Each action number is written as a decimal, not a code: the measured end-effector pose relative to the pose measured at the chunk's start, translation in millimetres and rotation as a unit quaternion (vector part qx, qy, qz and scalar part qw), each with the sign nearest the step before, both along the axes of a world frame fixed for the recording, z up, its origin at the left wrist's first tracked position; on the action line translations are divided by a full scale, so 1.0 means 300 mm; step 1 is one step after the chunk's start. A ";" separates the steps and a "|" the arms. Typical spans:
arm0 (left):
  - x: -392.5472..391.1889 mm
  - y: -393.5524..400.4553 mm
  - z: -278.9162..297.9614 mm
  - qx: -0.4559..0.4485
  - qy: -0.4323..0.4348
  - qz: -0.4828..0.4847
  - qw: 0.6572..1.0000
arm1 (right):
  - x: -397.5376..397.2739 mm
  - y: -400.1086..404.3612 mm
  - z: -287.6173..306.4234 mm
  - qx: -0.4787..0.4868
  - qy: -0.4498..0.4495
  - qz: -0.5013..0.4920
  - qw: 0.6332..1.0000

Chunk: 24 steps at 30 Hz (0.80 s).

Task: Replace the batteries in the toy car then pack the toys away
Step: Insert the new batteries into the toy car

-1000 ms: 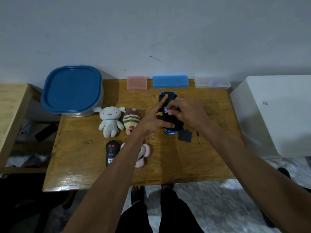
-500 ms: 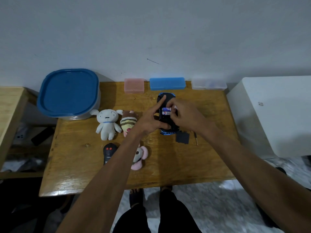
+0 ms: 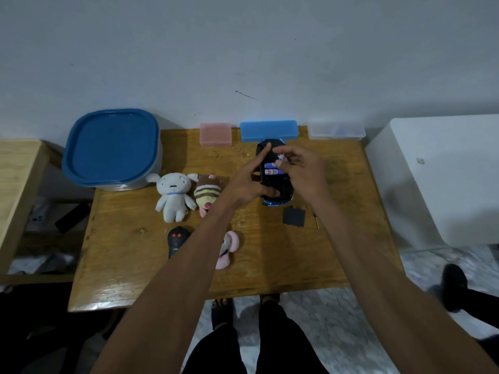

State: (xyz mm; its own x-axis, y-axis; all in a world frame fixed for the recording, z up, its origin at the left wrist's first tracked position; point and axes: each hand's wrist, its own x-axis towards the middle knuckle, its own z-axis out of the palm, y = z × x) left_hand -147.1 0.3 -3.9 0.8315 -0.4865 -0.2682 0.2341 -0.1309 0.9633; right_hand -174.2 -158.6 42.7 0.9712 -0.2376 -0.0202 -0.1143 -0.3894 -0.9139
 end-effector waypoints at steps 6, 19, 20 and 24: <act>0.009 -0.003 0.005 0.002 -0.008 0.005 1.000 | -0.019 0.013 -0.012 0.048 -0.017 -0.083 0.995; 0.012 -0.004 0.016 0.006 -0.017 0.023 1.000 | -0.057 0.018 -0.103 -0.082 -0.053 -0.106 0.989; 0.013 -0.001 0.015 0.005 -0.018 0.027 0.999 | -0.061 0.018 -0.109 -0.087 -0.054 -0.102 0.990; 0.011 0.006 0.008 0.006 -0.031 0.029 0.999 | -0.070 0.010 -0.124 -0.097 -0.043 -0.082 0.991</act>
State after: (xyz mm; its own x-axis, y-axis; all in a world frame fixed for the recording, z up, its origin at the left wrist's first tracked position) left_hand -143.8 2.2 -1.6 0.8739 -0.4335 -0.2201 0.1814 -0.1295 0.9749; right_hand -195.1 -155.6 5.5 0.9156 -0.3830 0.1226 -0.1151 -0.5416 -0.8327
